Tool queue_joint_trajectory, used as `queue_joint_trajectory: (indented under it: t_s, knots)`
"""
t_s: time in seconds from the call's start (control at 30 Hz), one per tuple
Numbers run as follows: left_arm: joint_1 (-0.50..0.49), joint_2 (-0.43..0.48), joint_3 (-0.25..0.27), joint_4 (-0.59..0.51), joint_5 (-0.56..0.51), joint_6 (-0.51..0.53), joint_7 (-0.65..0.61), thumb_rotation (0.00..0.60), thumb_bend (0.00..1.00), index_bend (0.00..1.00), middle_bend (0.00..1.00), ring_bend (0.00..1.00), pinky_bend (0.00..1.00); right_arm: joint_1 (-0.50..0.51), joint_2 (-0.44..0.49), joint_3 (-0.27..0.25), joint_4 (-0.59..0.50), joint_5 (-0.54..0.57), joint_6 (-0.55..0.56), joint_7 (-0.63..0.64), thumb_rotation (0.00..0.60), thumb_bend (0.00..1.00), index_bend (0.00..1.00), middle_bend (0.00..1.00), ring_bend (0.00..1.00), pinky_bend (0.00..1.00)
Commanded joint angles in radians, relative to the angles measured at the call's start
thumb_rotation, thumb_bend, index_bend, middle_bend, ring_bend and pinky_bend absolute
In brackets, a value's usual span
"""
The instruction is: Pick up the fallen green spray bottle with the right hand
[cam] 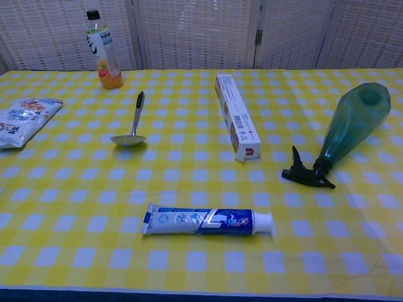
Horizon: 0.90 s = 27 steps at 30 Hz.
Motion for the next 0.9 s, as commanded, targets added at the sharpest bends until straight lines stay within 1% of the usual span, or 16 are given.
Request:
queue_joint_trajectory:
  t_s: [0.03,0.2,0.3,0.4,0.47,0.6,0.7,0.77,0.9]
  knots:
    - [-0.003,-0.003,-0.002,0.0,-0.007,-0.008,0.003,0.545,0.36,0.01,0.11,0.09,0.0,0.002,0.002,0.002,0.004,0.003,-0.003,0.007,0.6,0.33,0.0,0.0,0.0,0.0]
    - [-0.007,-0.004,-0.003,-0.002,-0.014,-0.019,-0.002,0.545,0.36,0.01,0.11,0.09,0.0,0.0,-0.005,0.002,0.013,-0.013,0.011,-0.007,0.6,0.33,0.0,0.0,0.0,0.0]
    - [-0.015,-0.006,-0.008,-0.003,-0.006,-0.02,-0.011,0.545,0.36,0.02,0.11,0.09,0.0,0.013,0.007,0.001,0.009,-0.011,-0.014,-0.03,0.6,0.33,0.0,0.0,0.0,0.0]
    - [-0.024,-0.007,-0.005,0.001,0.0,-0.031,-0.022,0.544,0.36,0.02,0.11,0.09,0.0,0.048,0.04,0.019,-0.026,0.009,-0.06,-0.065,0.6,0.33,0.0,0.0,0.0,0.0]
    - [-0.024,-0.004,-0.001,0.004,0.001,-0.035,-0.029,0.543,0.36,0.01,0.11,0.09,0.0,0.086,0.057,0.048,-0.049,0.024,-0.097,-0.106,0.6,0.33,0.0,0.0,0.0,0.0]
    - [-0.016,0.005,0.004,-0.003,0.018,-0.009,-0.038,0.546,0.36,0.02,0.11,0.09,0.0,0.203,0.065,0.117,-0.069,0.053,-0.22,-0.189,0.6,0.33,0.0,0.0,0.0,0.0]
    - [-0.013,0.009,0.007,-0.008,0.033,0.007,-0.043,0.544,0.36,0.02,0.11,0.09,0.0,0.305,0.044,0.175,-0.05,0.069,-0.318,-0.279,0.6,0.33,0.0,0.0,0.0,0.0]
    - [-0.012,0.012,0.007,-0.009,0.036,0.012,-0.049,0.544,0.36,0.02,0.11,0.09,0.0,0.38,0.015,0.212,-0.021,0.082,-0.391,-0.353,0.6,0.33,0.0,0.03,0.02,0.0]
    - [-0.011,0.017,0.011,-0.008,0.042,0.018,-0.065,0.543,0.36,0.01,0.11,0.09,0.0,0.472,-0.044,0.245,0.028,0.099,-0.48,-0.42,0.6,0.33,0.0,0.1,0.06,0.0]
